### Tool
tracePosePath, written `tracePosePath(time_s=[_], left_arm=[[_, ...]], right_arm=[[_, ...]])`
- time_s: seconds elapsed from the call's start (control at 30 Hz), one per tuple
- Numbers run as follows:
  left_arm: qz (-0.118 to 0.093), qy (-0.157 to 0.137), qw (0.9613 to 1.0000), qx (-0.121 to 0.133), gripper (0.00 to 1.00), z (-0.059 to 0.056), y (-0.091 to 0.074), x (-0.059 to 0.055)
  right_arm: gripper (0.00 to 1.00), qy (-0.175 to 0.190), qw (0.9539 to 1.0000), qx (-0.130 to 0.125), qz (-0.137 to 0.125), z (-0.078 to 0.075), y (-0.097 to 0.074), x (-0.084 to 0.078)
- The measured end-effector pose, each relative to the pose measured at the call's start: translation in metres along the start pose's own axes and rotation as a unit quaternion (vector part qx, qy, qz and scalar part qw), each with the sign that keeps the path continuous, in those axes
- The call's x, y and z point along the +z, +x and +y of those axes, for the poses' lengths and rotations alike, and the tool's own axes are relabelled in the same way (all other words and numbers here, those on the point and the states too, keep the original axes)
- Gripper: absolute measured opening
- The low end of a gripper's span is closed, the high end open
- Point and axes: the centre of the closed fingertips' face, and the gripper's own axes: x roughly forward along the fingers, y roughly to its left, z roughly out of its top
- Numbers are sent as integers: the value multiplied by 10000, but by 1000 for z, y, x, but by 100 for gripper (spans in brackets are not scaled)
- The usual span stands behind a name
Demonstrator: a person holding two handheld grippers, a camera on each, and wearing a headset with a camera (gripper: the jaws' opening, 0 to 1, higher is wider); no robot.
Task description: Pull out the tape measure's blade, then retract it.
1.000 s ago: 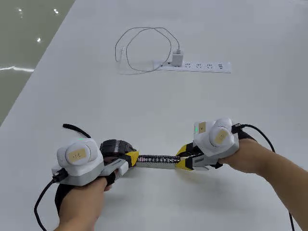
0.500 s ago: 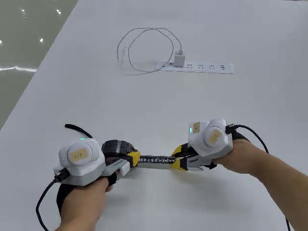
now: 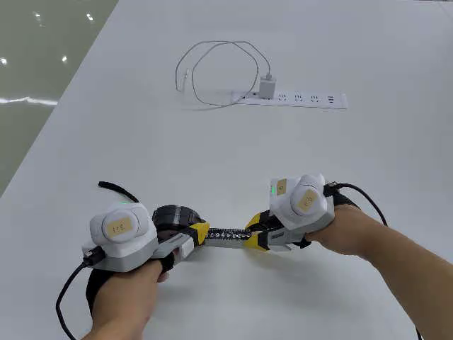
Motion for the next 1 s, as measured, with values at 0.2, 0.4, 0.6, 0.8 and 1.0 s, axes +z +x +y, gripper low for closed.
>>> tracePosePath(time_s=[0.2, 0.4, 0.6, 0.8, 1.0], left_arm=[[0, -4, 10000, -3, 58, 0, 0, 0], [3, -8, 10000, -9, 58, 0, 0, 0], [5, -17, 10000, -11, 58, 0, 1, 0], [7, -21, 10000, -14, 58, 0, 0, 0], [-2, -38, 10000, -26, 58, 0, 0, 0]], right_arm=[[9, 10, 10000, 16, -35, 0, 4, 4], [9, 12, 10000, 36, -69, 0, 9, 9], [9, 15, 9999, 48, -116, 0, 14, 14], [9, 32, 9998, 62, -180, 0, 18, 19], [9, 31, 9997, 62, -249, 1, 24, 27]])
